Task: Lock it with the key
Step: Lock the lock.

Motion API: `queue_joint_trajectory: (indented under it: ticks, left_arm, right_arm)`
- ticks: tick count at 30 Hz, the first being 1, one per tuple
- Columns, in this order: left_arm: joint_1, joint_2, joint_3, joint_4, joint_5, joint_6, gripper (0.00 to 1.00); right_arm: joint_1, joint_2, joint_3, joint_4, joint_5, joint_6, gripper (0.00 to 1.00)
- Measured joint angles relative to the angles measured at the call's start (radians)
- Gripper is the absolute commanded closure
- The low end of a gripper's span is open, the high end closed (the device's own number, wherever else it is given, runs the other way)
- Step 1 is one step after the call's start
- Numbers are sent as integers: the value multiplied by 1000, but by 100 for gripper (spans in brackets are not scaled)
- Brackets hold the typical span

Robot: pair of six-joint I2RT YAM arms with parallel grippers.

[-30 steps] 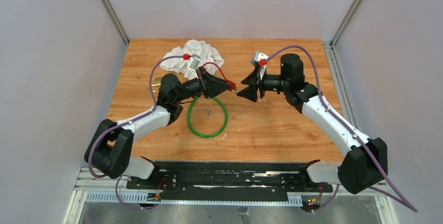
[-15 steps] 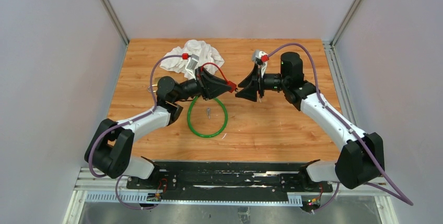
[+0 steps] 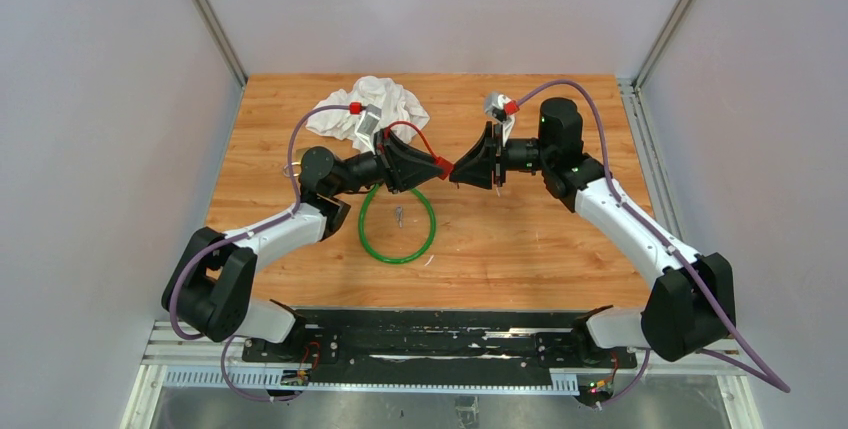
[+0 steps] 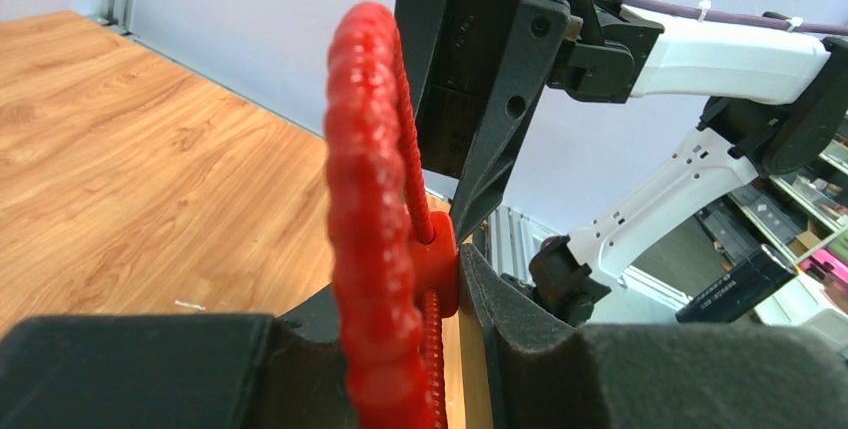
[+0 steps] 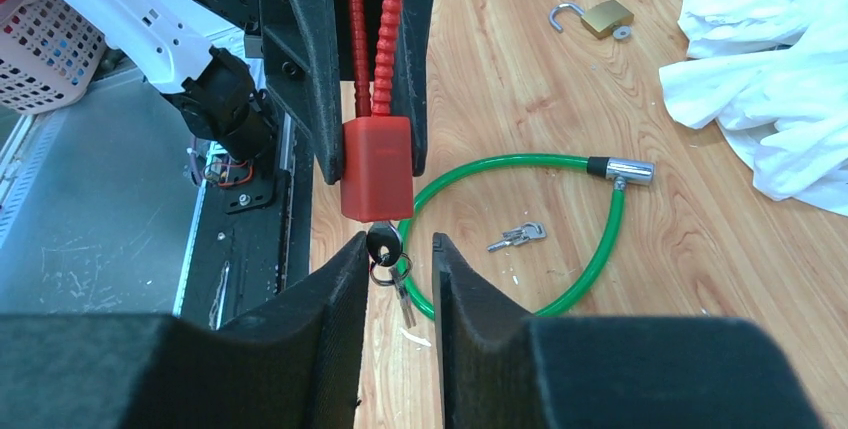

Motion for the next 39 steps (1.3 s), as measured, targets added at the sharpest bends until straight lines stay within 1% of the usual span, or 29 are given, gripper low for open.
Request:
queue_joint_trajectory:
  ticks: [4, 11, 15, 19, 21, 33, 39]
  left_arm:
    - [0, -1, 0, -1, -1, 4, 100]
    - [0, -2, 0, -2, -5, 11, 100]
    - [0, -2, 0, -10, -4, 12, 100]
    - [0, -2, 0, -25, -8, 13, 99]
    - [0, -2, 0, -26, -12, 15, 100]
    - [0, -2, -2, -26, -21, 16, 100]
    - [-2, -2, -2, -17, -3, 7, 100]
  right_arm:
    - [0, 0, 0, -1, -9, -2, 80]
    - [0, -1, -4, 3, -16, -2, 88]
    - [0, -8, -18, 14, -4, -8, 91]
    - [5, -31, -32, 8, 35, -51, 91]
    - [7, -40, -34, 2, 53, -72, 90]
    - [6, -43, -34, -11, 77, -93, 73]
    - [6, -39, -34, -10, 59, -83, 69]
